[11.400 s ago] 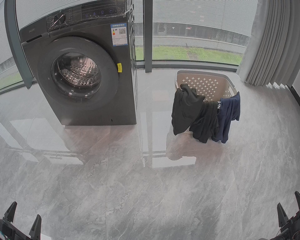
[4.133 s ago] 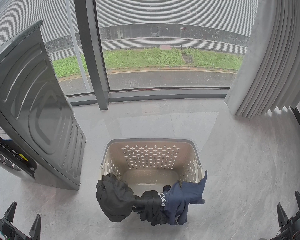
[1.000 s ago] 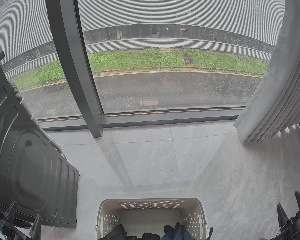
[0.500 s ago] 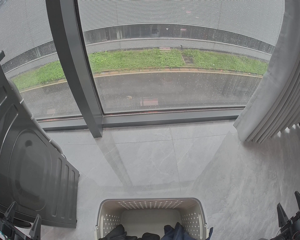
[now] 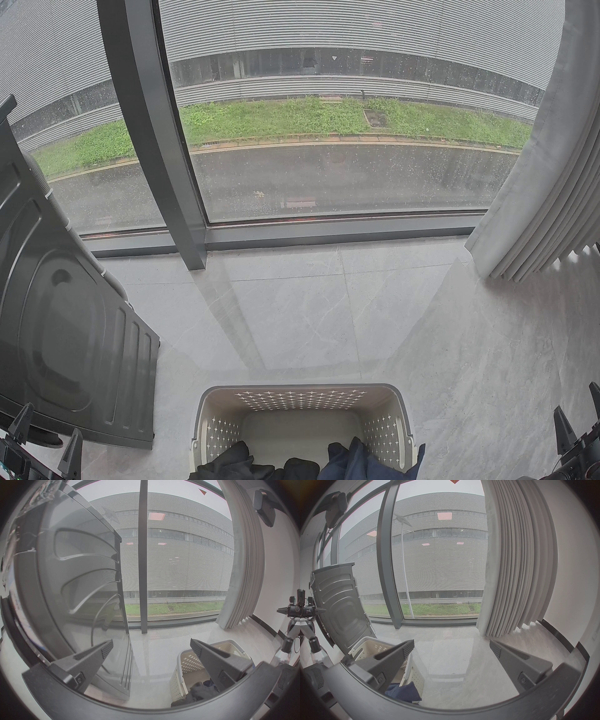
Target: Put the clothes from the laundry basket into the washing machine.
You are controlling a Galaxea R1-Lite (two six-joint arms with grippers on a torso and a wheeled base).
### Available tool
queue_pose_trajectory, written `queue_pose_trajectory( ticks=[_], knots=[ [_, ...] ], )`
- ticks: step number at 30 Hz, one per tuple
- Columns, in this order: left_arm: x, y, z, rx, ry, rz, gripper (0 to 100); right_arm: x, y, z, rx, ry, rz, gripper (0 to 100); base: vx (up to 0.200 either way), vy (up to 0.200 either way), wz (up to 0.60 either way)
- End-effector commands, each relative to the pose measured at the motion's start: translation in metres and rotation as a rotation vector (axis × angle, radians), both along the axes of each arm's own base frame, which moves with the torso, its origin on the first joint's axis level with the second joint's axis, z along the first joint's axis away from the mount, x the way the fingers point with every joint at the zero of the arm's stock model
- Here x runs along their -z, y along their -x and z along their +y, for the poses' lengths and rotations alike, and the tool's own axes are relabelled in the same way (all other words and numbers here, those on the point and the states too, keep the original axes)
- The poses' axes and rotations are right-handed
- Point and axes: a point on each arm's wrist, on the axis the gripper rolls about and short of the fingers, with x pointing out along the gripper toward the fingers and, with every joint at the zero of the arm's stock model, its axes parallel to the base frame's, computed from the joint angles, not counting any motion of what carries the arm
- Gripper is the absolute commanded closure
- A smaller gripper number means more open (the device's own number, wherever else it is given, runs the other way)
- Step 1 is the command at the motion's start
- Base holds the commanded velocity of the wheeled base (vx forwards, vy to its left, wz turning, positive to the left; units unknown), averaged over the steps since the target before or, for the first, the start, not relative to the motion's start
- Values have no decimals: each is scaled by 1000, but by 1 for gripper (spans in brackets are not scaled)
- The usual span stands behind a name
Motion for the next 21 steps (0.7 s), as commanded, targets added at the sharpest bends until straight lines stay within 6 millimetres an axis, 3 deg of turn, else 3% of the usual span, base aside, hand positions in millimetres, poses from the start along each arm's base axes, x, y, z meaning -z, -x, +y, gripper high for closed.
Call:
queue_pose_trajectory(
  ticks=[1,21],
  knots=[
    [5,0,0,1,-1,-1,0,5,0,0,0,1,3,0,-200,0,0],
    [5,0,0,1,-1,-1,0,5,0,0,0,1,3,0,-200,0,0]
  ],
)
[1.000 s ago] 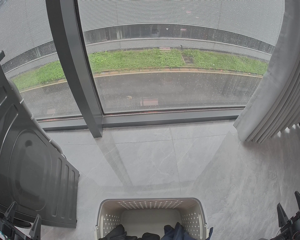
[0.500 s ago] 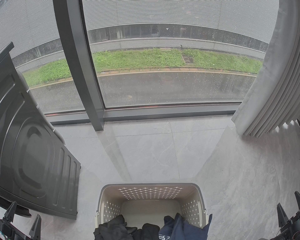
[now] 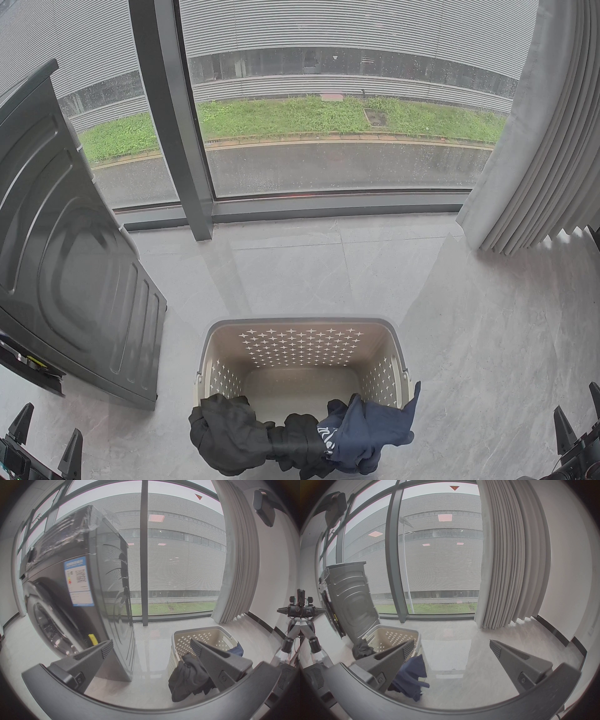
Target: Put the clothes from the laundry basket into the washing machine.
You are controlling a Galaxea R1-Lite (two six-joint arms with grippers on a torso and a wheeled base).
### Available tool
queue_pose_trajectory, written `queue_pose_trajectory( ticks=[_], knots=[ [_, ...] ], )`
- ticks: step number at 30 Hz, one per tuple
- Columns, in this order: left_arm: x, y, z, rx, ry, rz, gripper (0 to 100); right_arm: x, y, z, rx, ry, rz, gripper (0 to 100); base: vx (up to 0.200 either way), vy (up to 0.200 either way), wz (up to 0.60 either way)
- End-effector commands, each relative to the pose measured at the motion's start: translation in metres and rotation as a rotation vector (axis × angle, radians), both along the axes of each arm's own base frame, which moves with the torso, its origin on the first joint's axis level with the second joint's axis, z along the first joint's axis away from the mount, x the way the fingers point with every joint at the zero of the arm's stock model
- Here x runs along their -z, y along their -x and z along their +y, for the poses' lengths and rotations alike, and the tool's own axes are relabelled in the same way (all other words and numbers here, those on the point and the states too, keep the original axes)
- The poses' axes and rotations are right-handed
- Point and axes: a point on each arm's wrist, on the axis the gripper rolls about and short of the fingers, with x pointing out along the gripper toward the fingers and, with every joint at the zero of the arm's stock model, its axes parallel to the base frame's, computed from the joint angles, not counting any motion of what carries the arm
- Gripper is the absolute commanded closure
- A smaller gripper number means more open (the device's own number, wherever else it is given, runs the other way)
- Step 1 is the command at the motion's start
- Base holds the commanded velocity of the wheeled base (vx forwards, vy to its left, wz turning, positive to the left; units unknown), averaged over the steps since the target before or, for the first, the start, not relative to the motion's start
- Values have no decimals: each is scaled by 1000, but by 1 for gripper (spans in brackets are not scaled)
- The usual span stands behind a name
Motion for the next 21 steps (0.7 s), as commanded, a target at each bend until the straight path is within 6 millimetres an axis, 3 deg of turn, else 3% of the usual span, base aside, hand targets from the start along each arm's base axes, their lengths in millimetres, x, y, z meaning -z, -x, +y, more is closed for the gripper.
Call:
queue_pose_trajectory(
  ticks=[1,19,21],
  knots=[
    [5,0,0,-1,0,0,0,5,0,0,-1,0,2,0,-200,0,0],
    [5,0,0,-1,0,0,0,5,0,0,-1,0,2,0,-200,0,0],
    [5,0,0,-1,0,0,0,5,0,0,-1,0,2,0,0,0,0]
  ],
)
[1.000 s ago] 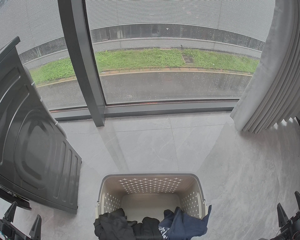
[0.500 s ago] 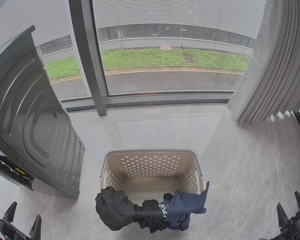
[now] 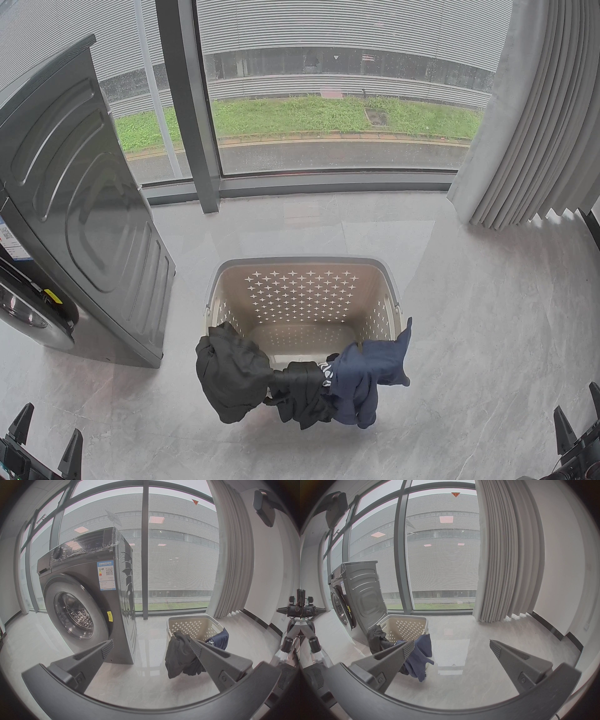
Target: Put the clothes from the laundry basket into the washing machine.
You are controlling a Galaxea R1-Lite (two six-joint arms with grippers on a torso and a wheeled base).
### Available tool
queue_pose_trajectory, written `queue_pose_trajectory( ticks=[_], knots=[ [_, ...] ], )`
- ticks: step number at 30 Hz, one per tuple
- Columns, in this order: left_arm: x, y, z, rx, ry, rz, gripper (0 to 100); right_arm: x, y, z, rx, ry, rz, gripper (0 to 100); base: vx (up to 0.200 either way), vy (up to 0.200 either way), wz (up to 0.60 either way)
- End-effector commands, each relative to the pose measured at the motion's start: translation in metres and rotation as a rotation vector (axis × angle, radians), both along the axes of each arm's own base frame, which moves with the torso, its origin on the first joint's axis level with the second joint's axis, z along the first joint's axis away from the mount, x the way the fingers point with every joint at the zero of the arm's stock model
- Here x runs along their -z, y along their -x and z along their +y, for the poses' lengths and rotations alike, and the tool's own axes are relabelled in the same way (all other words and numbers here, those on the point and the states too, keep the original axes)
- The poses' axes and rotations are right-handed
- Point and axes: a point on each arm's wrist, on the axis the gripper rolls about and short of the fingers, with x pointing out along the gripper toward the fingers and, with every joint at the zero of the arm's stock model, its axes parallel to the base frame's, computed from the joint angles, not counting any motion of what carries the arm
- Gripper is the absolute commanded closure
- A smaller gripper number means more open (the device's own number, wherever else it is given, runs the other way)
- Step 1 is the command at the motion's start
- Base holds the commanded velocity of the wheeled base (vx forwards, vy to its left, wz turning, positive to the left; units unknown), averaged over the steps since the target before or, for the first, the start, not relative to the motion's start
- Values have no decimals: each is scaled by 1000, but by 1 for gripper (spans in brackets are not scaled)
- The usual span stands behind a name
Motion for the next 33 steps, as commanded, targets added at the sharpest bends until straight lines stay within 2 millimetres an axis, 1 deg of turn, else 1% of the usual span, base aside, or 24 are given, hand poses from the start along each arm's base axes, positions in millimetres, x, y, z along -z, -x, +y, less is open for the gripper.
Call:
queue_pose_trajectory(
  ticks=[1,10,33],
  knots=[
    [5,0,0,0,0,0,0,5,0,0,0,1,3,0,0,0,0],
    [5,0,0,0,0,0,0,5,0,0,0,1,3,0,0,0,0],
    [5,0,0,1,2,0,0,5,0,0,0,1,3,0,0,200,0]
  ],
)
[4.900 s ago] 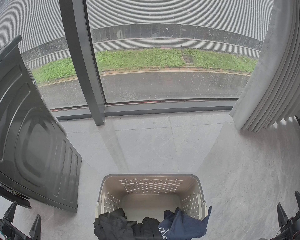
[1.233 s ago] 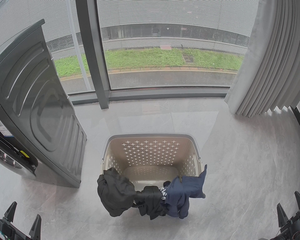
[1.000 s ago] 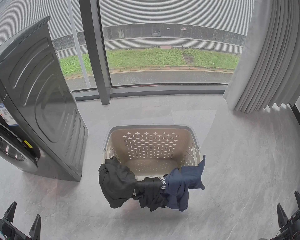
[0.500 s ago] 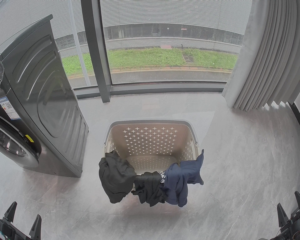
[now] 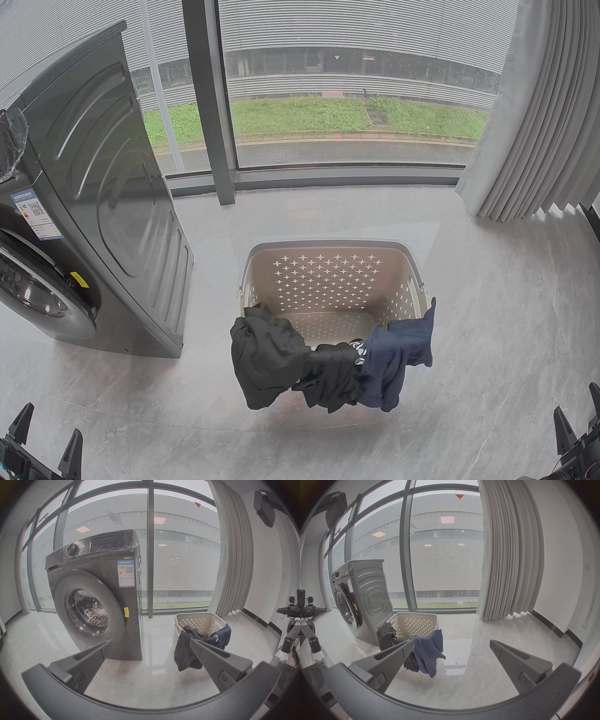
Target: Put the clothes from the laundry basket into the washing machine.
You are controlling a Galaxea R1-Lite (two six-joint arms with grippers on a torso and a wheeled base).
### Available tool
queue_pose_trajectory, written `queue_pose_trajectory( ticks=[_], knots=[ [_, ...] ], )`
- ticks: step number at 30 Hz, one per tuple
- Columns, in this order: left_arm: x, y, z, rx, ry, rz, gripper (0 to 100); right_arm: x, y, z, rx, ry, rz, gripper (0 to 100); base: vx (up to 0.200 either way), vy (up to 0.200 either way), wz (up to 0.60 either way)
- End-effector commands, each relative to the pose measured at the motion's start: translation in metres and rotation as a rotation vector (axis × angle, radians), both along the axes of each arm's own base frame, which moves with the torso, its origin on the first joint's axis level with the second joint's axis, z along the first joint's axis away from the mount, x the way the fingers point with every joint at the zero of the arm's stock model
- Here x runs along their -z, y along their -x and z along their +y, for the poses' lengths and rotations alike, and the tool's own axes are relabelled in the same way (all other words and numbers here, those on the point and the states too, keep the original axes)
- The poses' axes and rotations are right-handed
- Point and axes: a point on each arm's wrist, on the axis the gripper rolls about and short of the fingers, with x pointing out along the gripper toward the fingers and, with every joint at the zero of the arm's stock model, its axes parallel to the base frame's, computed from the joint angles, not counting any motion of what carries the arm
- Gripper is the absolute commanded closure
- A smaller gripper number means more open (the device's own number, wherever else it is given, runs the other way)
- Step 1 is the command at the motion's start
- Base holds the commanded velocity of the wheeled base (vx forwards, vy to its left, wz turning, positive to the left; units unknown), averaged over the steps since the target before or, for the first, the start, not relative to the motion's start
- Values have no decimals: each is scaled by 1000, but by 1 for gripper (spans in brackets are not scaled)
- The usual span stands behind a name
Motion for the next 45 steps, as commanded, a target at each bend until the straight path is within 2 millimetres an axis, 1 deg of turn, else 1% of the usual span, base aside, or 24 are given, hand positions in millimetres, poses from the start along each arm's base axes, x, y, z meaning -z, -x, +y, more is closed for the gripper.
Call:
queue_pose_trajectory(
  ticks=[1,45],
  knots=[
    [5,0,0,0,1,0,0,5,0,0,0,0,2,0,0,200,0],
    [5,0,0,0,1,0,0,5,0,0,0,0,2,0,0,200,0]
  ],
)
